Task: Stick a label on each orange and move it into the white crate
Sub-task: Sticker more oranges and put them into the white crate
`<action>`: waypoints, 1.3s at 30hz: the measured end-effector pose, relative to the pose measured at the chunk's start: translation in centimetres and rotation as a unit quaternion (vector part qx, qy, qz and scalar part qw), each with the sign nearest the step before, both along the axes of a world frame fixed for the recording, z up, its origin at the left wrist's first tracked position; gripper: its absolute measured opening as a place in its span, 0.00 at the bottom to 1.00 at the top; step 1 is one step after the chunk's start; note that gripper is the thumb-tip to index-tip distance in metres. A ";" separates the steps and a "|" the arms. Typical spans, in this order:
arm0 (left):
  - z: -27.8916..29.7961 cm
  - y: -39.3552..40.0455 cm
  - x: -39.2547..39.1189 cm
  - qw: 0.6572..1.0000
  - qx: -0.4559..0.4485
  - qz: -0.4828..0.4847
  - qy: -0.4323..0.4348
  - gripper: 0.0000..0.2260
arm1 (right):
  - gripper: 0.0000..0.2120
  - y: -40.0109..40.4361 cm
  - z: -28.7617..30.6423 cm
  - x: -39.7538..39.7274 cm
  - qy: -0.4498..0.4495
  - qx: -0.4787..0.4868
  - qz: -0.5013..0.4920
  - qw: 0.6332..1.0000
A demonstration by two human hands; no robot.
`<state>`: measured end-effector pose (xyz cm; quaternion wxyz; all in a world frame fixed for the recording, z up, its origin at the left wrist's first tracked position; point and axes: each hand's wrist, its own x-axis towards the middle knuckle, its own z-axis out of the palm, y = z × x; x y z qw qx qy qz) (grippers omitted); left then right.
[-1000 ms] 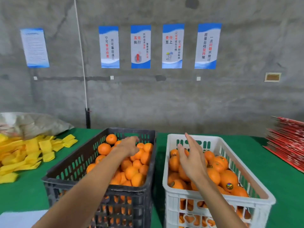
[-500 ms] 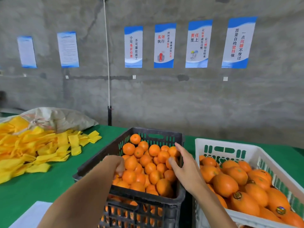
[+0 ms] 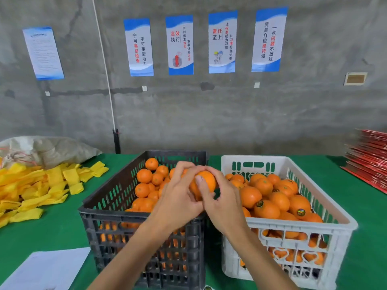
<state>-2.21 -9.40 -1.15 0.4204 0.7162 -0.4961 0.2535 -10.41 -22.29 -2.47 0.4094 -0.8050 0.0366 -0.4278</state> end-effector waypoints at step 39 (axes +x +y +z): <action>-26.2 1.2 -11.8 0.882 -0.024 -0.059 0.466 0.31 | 0.17 -1.8 -24.5 -16.8 0.294 -0.140 0.013 0.945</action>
